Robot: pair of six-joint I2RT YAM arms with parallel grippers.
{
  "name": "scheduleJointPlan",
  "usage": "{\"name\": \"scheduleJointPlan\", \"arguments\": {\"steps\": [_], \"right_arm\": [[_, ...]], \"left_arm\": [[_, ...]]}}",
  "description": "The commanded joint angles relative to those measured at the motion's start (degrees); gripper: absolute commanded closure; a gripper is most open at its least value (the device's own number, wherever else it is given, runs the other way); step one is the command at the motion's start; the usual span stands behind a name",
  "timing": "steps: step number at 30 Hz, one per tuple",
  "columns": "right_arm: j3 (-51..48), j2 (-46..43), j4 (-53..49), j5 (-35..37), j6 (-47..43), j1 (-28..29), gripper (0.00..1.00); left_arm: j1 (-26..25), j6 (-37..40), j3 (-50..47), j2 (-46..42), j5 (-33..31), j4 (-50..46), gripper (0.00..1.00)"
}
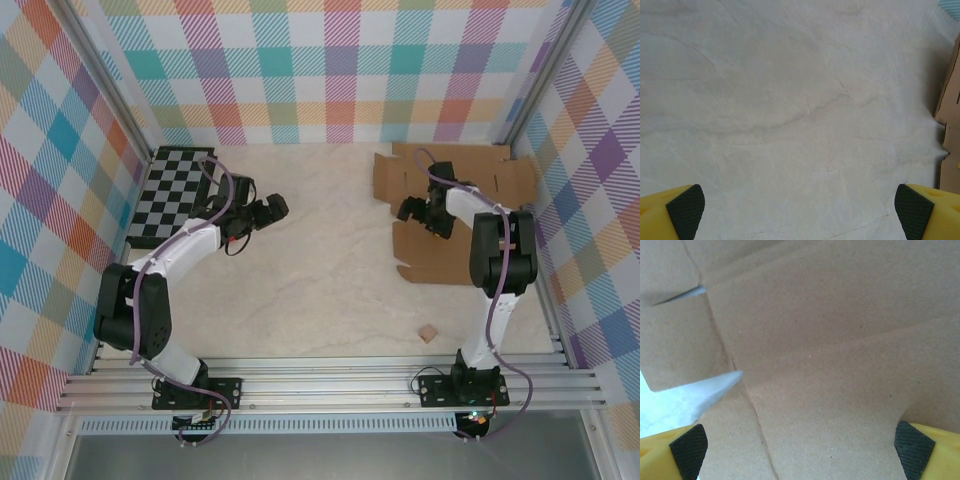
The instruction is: Fold the paper box
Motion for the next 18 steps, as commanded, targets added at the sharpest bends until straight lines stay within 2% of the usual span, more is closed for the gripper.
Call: {"name": "scheduleJointPlan", "arguments": {"steps": [1,6,18], "right_arm": [[-3.4,-0.4,-1.4,-3.0,2.2,3.0,0.0],[-6.0,-2.5,-1.1,-3.5,2.2,8.2,0.0],[-9.2,-3.6,-0.1,-4.8,2.9,25.4,0.0]], "left_arm": [[-0.5,-1.0,1.4,0.8,3.3,-1.0,0.0],[-0.5,-0.8,2.2,1.6,3.8,-1.7,0.0],[-0.5,0.5,3.8,3.6,1.7,-2.5,0.0]]}}
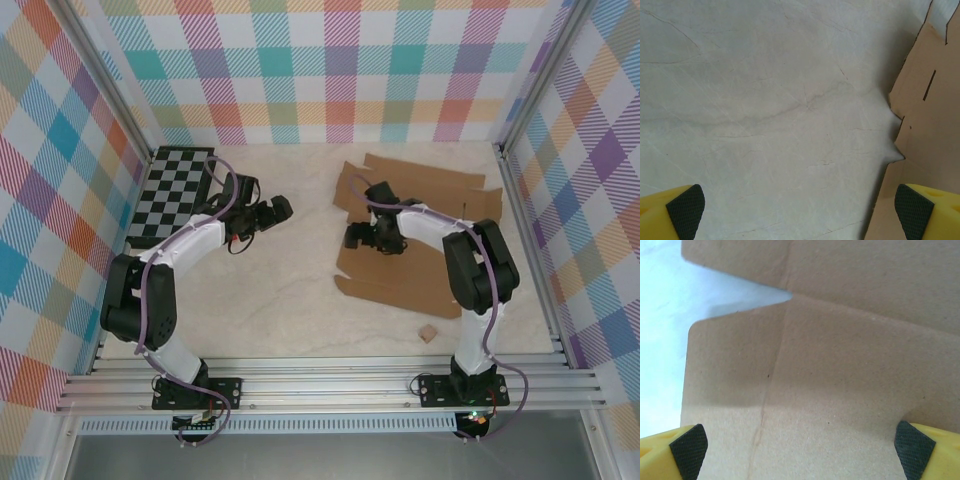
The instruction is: Fold the paper box
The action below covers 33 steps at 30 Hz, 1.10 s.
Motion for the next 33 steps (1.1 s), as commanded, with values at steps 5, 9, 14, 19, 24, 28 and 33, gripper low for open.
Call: {"name": "scheduleJointPlan", "arguments": {"steps": [5,9,14,19,24,28,33], "right_arm": [[-3.6,0.5,-1.9,-4.8,-0.1,8.7,0.0],[-2.7,-3.9,-1.3,-5.4,-0.3,9.5,0.0],[5.4,-7.4,-7.2,-1.1,-4.3,9.4,0.0],[9.1,-10.7,-10.8,4.4,-8.1,7.9,0.0],[7.5,-15.6,-10.9,5.3,-10.3,4.2,0.0],[5.0,-18.8,-10.1,4.9,-14.4,0.7,0.0],[3.2,-21.0,-9.0,3.5,-16.1,-4.0,0.0]], "left_arm": [[-0.4,2.3,2.3,1.0,-1.8,-1.6,0.0],[-0.4,5.6,5.5,4.1,-1.7,-1.0,0.01],[-0.4,9.8,13.9,12.6,2.0,-3.2,0.04],[-0.4,9.6,20.0,20.1,5.8,-2.3,0.06],[-0.4,10.4,30.0,28.6,10.1,-4.6,0.09],[-0.4,12.2,39.1,35.3,12.6,-8.9,0.1],[-0.5,14.3,52.0,44.0,14.8,-16.9,0.15]]}}
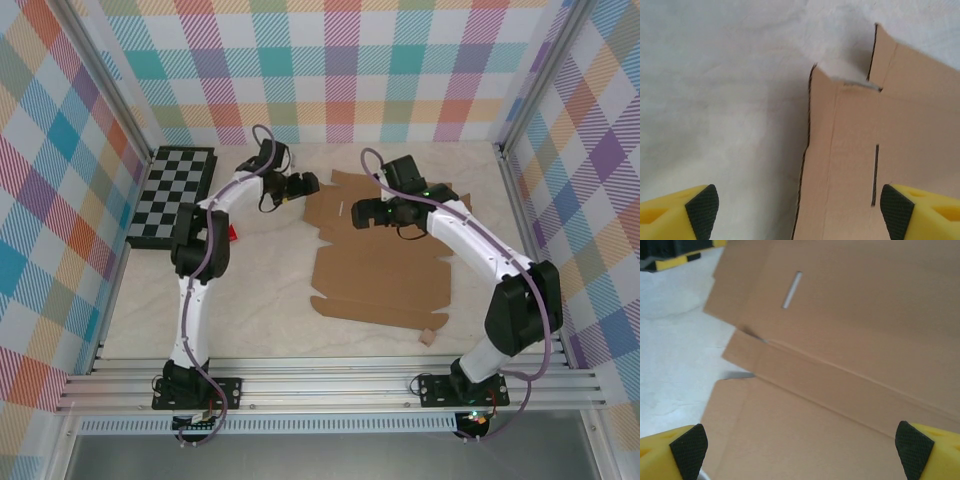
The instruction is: Fold the paper box
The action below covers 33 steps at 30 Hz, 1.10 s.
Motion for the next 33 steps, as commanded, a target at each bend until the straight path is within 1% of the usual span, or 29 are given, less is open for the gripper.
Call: {"name": "scheduleJointPlan", "arguments": {"steps": [1,5,8,16,18,20,24,26,29,30,33], "right_arm": [[-1.4,-1.9,-0.1,-1.3,-2.8,-2.3,0.0],[-1.8,-2.1,0.7,-2.8,-4.6,-3.5,0.0],[-1.9,-1.9,1.5,-3.6,-5.6,-3.9,0.0],[-2.4,-0.8,4.8,-7.3,-9.7,-5.3,0.0],[-1.7,-0.3,5.4,-8.4,-11.1,-5.5,0.0],[-1.0,0.6,5.9,-9.0,-12.7,-5.7,0.0],[1.4,3.0,6.3,-10.0,-17.4,-6.2,0.0],[3.6,5.1,5.8,-10.9,-21.9,-6.8,0.0],[6.4,7.6,7.1,-12.6,-27.5,-7.8,0.0],[7.1,8.1,7.8,-13.5,-29.6,-8.1,0.0],[9.7,9.7,9.5,-18.5,-36.6,-10.1,0.0]], "left_arm": [[-0.4,2.2,6.5,4.3,3.8,-7.5,0.16],[-0.5,2.0,8.6,6.8,4.0,-7.7,0.2],[-0.5,2.0,9.5,7.7,4.6,-7.6,0.27],[-0.9,1.9,10.9,9.9,9.3,-5.6,0.54],[-0.9,1.9,12.5,10.8,9.7,-6.3,0.59],[-0.9,2.1,14.2,11.5,9.7,-7.3,0.69],[-0.9,3.6,16.7,10.9,8.7,-9.3,1.0],[-0.9,5.3,18.1,9.8,8.1,-11.3,1.0],[-1.0,10.0,17.2,6.1,6.2,-12.6,1.0],[-1.0,11.8,15.7,4.5,5.5,-12.3,1.0],[-1.1,17.1,7.0,-3.7,4.4,-6.9,1.0]]}}
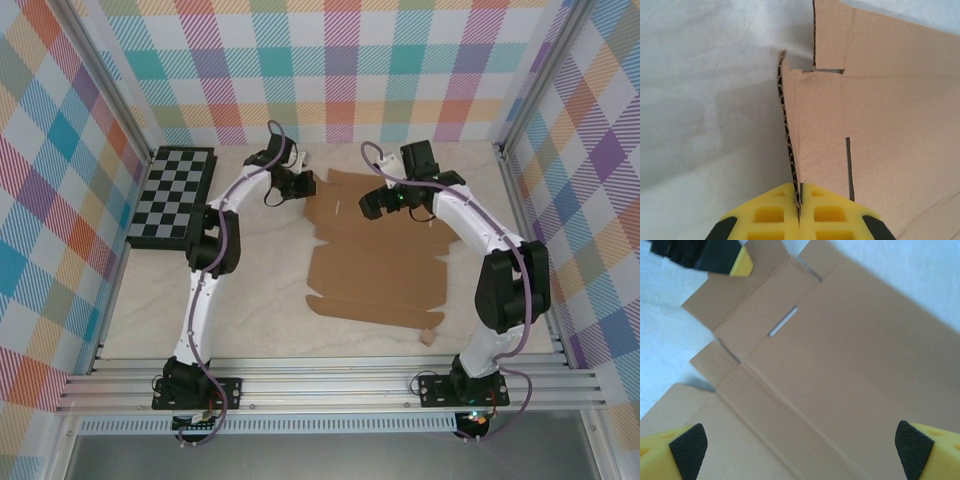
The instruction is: Fold the paper box
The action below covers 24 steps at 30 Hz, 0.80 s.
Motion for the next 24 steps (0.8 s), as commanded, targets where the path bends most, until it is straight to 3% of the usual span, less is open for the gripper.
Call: {"name": "scheduleJointPlan", "arguments": {"steps": [1,8,13,18,24], "right_arm": [[5.1,1.8,2.4,-8.8,-11.8,-2.6,0.0],[34.8,17.5,-17.9,-25.9,-22.5,-6.1,0.06],[50.0,23.3,-25.1,-28.7,-25.1,-6.2,0.09],[52.5,22.1,-27.8,-31.3,-28.2,-6.5,0.11],[47.6,18.1,-32.7,-34.1,-32.6,-6.6,0.28]], "left_arm": [[-0.4,8.5,-6.7,-12.8,-2.4,3.4,1.0],[-0.6,15.9,-24.1,-32.7,-5.1,14.5,1.0],[-1.0,21.6,-30.0,-42.8,-5.3,18.0,1.0],[-1.2,24.6,-35.5,-50.6,-2.9,24.3,1.0],[-1.3,26.5,-36.7,-53.5,-4.2,25.0,1.0]]}}
